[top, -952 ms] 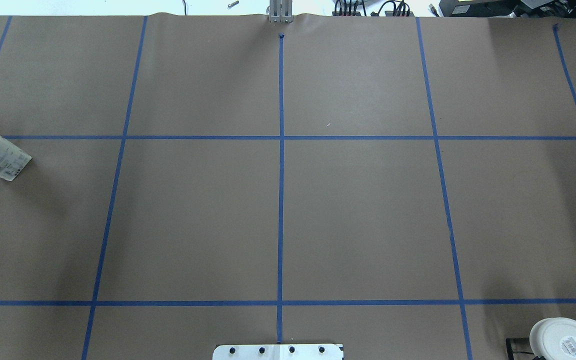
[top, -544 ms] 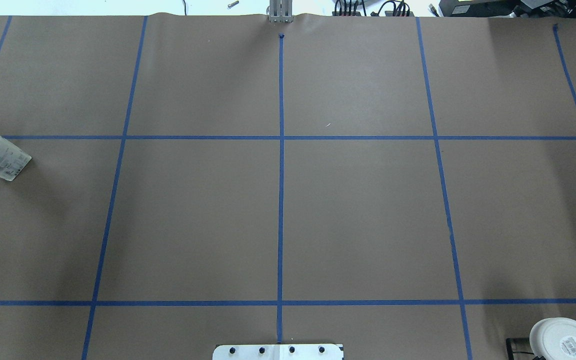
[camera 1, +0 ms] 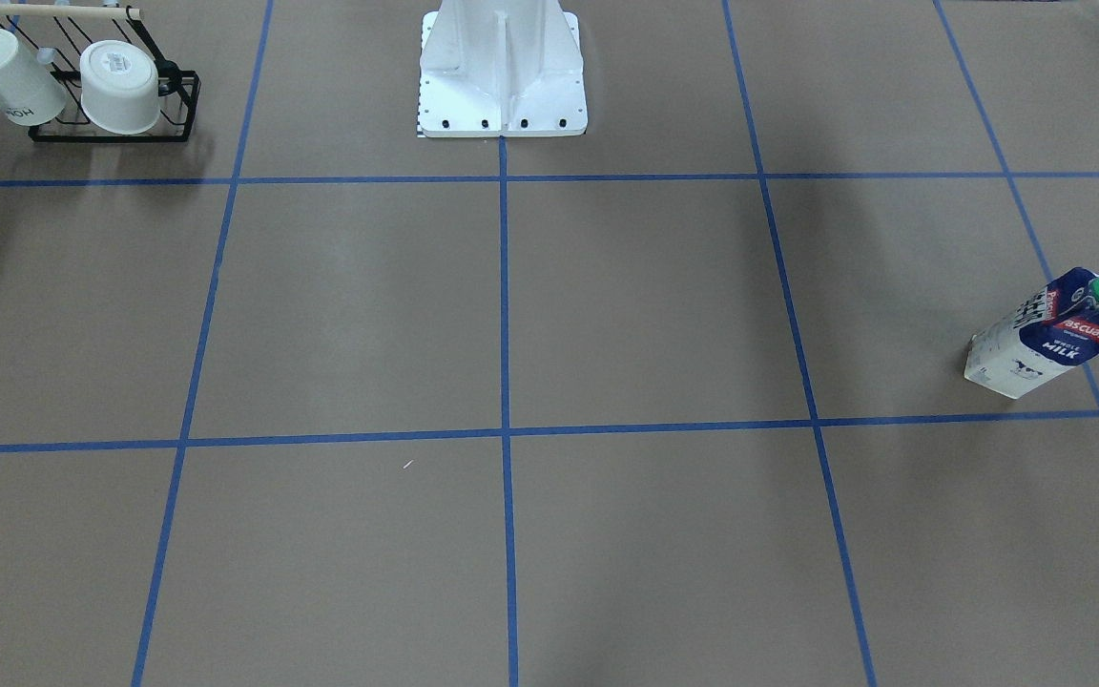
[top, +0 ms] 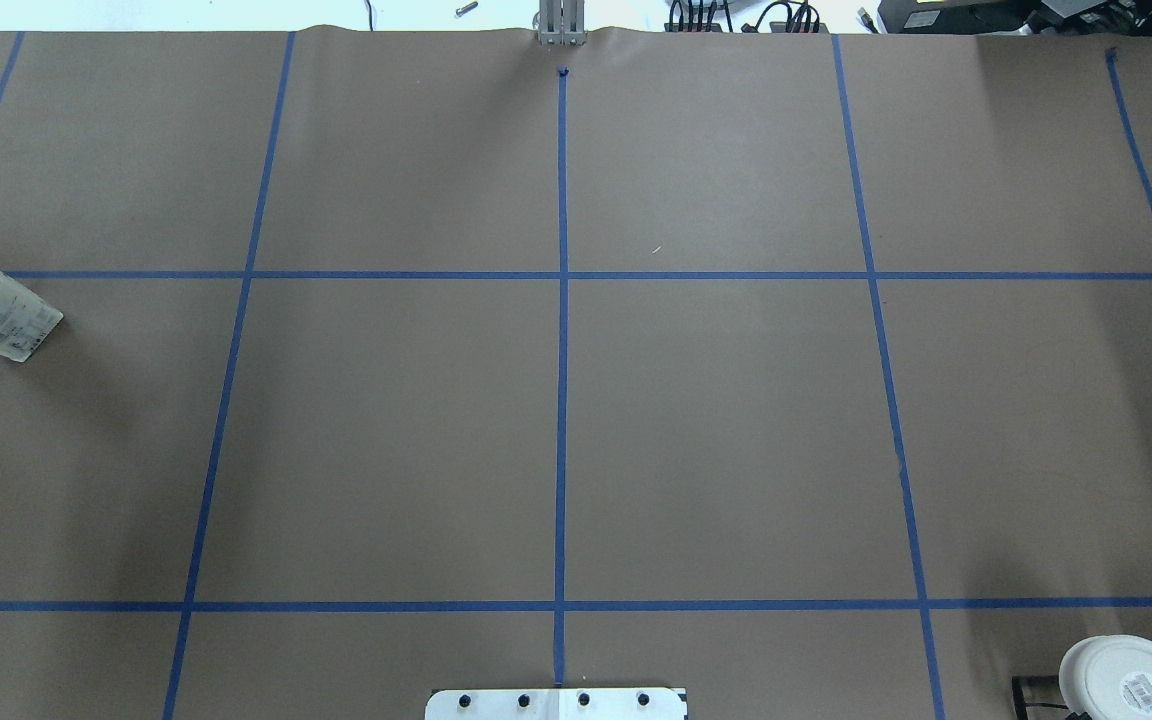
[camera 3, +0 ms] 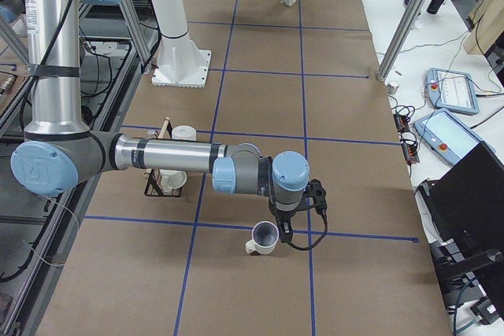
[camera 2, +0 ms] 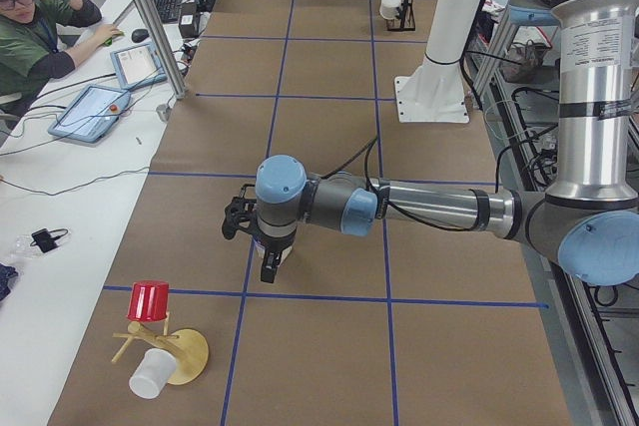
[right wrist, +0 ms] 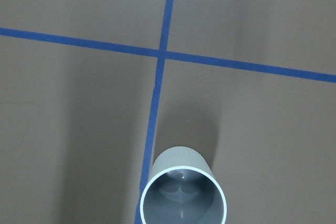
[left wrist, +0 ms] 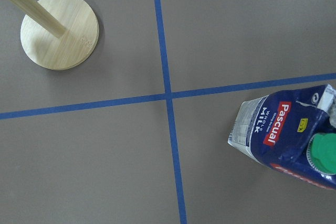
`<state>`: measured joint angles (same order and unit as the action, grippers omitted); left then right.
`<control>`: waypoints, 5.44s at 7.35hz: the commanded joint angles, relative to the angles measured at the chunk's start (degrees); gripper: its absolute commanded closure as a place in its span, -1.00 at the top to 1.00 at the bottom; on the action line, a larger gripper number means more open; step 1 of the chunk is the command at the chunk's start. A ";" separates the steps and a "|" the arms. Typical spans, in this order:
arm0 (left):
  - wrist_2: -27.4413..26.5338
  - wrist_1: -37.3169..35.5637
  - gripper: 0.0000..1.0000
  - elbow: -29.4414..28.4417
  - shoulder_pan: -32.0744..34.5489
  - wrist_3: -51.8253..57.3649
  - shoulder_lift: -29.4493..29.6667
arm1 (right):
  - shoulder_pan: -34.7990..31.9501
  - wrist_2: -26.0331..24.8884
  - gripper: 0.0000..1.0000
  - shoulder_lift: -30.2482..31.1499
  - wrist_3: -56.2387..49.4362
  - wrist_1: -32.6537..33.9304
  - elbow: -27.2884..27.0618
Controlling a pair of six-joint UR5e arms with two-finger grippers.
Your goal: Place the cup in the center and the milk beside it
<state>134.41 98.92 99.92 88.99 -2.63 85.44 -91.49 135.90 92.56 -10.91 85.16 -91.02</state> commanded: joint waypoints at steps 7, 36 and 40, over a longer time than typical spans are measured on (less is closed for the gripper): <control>0.33 0.92 0.97 -0.25 0.04 -0.62 -0.01 | 6.75 -6.52 0.50 2.01 -0.08 -15.63 8.31; 0.42 0.92 0.97 -1.13 -0.05 -0.62 -0.10 | 60.64 -22.87 -0.58 -47.74 78.14 11.17 -0.92; 0.42 1.01 0.97 -0.78 -0.05 -0.62 0.07 | 56.11 -25.80 1.00 -48.18 76.66 11.26 -5.12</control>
<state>134.82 99.84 98.91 89.01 -3.25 85.39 -32.25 108.71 44.51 66.58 96.32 -94.06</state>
